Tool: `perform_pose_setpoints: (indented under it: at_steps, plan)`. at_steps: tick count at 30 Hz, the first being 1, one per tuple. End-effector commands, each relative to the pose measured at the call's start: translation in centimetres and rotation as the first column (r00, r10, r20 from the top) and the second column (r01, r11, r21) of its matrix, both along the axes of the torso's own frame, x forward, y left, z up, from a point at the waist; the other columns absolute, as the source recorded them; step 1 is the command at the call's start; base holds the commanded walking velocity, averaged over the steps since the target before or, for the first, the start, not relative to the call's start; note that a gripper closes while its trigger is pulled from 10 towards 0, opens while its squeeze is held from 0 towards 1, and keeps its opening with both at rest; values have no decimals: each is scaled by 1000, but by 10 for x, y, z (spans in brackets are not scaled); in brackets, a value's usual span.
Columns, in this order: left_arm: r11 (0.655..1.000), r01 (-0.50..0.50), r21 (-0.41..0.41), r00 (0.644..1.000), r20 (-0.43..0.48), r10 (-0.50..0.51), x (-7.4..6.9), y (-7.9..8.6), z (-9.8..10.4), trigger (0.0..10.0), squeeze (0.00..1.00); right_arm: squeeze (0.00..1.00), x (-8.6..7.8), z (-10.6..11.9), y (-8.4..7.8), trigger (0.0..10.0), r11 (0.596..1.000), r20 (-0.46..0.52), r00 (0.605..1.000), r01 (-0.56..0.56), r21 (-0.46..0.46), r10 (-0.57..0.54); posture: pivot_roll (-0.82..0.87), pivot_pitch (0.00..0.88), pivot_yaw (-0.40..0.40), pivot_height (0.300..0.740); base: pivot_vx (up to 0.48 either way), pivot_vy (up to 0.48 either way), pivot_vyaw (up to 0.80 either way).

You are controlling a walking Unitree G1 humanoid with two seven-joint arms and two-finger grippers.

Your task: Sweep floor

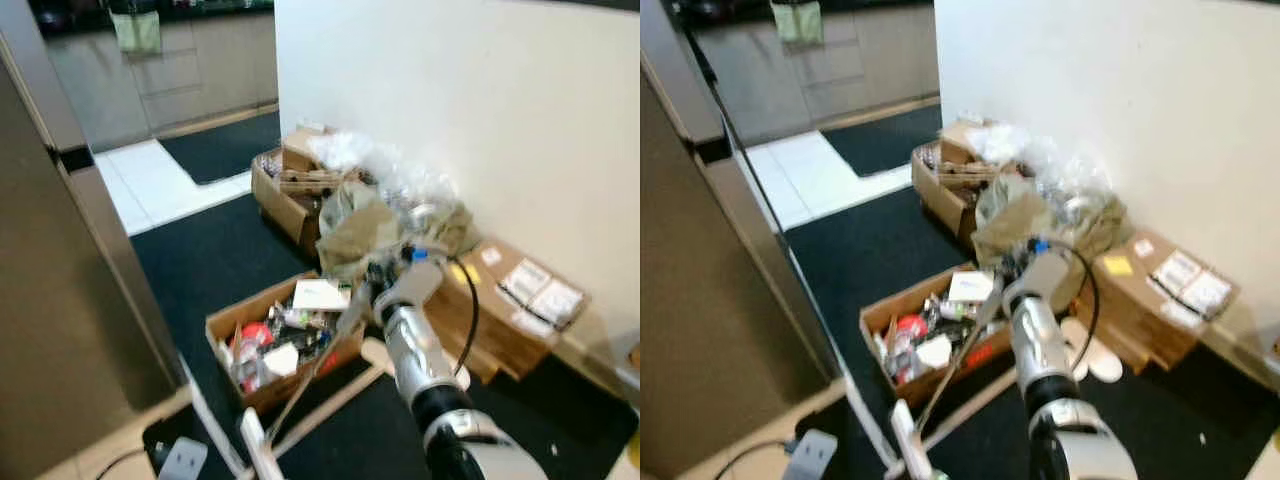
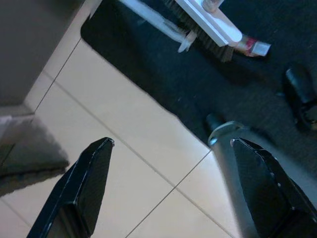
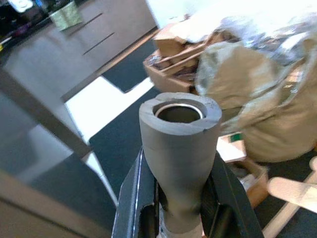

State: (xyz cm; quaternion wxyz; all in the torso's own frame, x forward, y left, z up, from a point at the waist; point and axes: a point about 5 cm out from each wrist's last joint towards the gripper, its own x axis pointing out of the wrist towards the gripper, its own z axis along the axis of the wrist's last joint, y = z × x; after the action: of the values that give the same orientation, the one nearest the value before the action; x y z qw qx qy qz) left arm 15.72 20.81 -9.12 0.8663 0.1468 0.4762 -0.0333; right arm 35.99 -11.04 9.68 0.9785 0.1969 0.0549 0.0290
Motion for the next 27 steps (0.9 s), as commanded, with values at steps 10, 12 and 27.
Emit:
perform_pose_setpoints:
  at_steps: [10,12,27]
  plan:
    - [1000,1,20,999,-39,0,-9,5,-3,10000,0,0,3,3,14,10000,999,-32,999,-33,40,34,21,0,13,740,0,189,0]
    - [1000,-1,19,999,-37,2,-10,6,-3,10000,0,0,3,1,15,10000,999,-56,998,-23,24,24,22,0,13,740,0,0,0]
    - [999,33,17,998,-48,-33,-13,4,-4,10000,0,0,2,-3,18,10000,1000,-106,994,-12,29,15,18,0,1,740,0,0,0]
